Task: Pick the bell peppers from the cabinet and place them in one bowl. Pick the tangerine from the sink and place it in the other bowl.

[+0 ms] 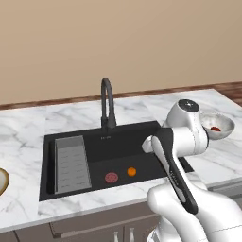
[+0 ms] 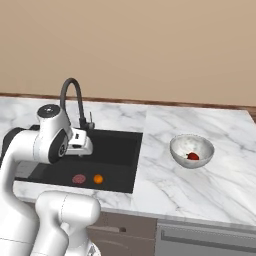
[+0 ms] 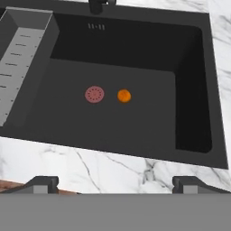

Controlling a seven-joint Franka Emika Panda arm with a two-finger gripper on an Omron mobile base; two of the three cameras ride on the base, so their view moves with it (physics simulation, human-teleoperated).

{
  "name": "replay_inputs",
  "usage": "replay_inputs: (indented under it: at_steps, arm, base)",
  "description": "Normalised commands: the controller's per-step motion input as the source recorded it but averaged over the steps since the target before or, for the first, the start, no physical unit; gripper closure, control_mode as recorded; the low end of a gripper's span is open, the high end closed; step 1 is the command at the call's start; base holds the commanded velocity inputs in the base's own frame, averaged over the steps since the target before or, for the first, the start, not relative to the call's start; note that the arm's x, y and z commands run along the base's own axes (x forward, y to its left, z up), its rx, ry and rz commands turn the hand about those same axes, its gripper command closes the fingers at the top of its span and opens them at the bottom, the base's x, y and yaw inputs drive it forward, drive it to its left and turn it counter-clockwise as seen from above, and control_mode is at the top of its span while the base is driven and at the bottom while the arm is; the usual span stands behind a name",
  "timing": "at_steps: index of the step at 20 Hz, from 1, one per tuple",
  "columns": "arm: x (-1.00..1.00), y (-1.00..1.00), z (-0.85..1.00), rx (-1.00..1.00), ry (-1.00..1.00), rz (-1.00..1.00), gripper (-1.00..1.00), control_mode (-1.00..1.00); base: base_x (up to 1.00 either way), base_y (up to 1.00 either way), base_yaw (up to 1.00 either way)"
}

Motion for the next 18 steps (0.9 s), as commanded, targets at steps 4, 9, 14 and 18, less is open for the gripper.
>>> replay_inputs:
  at_steps: [4, 9, 14, 18]
  arm:
    - [0.34, 0.0, 0.0, 0.0, 0.14, 0.0, -1.0, -1.0]
    - [0.4, 0.0, 0.0, 0.0, 0.08, 0.0, -1.0, -1.0]
    - [0.29, 0.02, 0.0, 0.0, 0.04, 0.0, -1.0, -1.0]
    - [0.27, 0.0, 0.0, 0.0, 0.01, 0.0, -1.0, -1.0]
  base:
    - [0.0, 0.0, 0.0]
    - [0.0, 0.0, 0.0]
    - [0.0, 0.0, 0.0]
    - [0.0, 0.0, 0.0]
